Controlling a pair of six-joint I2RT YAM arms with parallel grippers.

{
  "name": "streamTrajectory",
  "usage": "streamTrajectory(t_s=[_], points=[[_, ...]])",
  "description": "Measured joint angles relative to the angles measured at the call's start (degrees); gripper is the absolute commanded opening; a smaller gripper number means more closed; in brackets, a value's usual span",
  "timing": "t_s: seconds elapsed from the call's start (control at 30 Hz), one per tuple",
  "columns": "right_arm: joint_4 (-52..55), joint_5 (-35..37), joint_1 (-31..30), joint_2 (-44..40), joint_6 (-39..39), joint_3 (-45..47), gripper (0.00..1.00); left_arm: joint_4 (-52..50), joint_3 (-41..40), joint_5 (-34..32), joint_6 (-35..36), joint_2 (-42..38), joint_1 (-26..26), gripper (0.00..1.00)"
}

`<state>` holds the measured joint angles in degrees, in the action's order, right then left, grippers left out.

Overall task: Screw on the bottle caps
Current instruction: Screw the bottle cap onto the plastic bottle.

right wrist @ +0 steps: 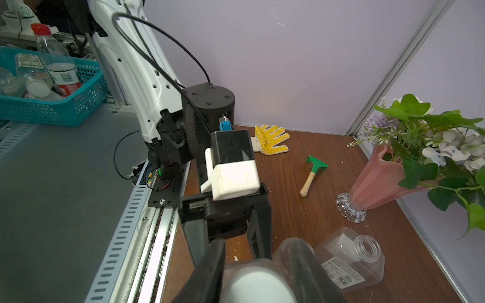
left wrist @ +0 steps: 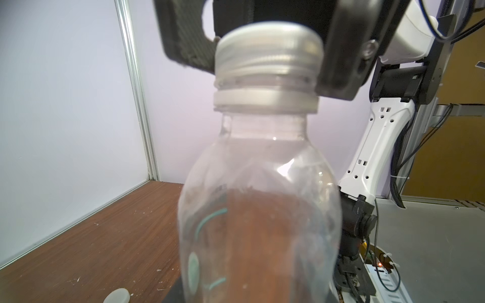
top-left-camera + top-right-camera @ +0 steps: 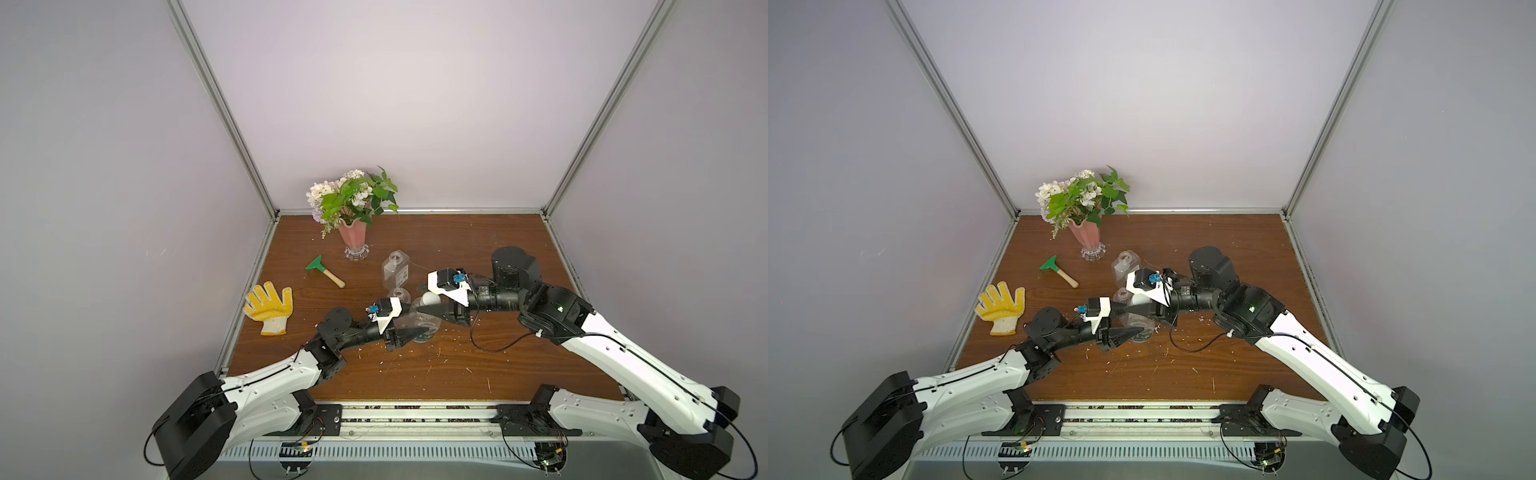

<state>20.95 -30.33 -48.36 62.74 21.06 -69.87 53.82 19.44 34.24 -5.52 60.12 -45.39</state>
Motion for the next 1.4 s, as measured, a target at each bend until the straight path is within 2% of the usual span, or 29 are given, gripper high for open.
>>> streamTrajectory(t_s=[0.27, 0.6, 0.77, 0.9, 1.0, 1.27, 1.4], points=[[-2.9, 2.2, 0.1, 0.0, -2.2, 2.3, 0.34, -1.7, 0.0, -2.6, 0.7, -0.1, 0.0, 0.50], [-9.1, 14.5, -0.4, 1.4, -13.7, 4.9, 0.23, -4.2, 0.0, -10.7, 1.9, -0.2, 0.0, 0.50], [-10.9, 20.6, -1.8, 2.8, -19.3, 5.0, 0.23, -4.5, 0.0, -14.1, 2.2, -0.2, 0.0, 0.50], [-10.8, 23.7, -2.5, 3.7, -21.0, 4.4, 0.27, -4.6, 0.0, -15.5, 2.3, 0.2, 0.0, 0.50], [-9.5, 24.7, -2.7, 4.1, -21.2, 3.5, 0.39, -4.6, 0.0, -16.0, 2.3, 0.4, 0.0, 0.50], [-5.6, 25.8, -2.8, 4.0, -21.2, 0.2, 0.84, -1.3, 0.0, -16.8, 2.4, 0.5, 0.0, 0.50], [-3.8, 25.2, -2.2, 3.3, -20.3, -0.5, 0.96, 0.2, 0.0, -17.0, 2.3, 0.5, 0.0, 0.50]])
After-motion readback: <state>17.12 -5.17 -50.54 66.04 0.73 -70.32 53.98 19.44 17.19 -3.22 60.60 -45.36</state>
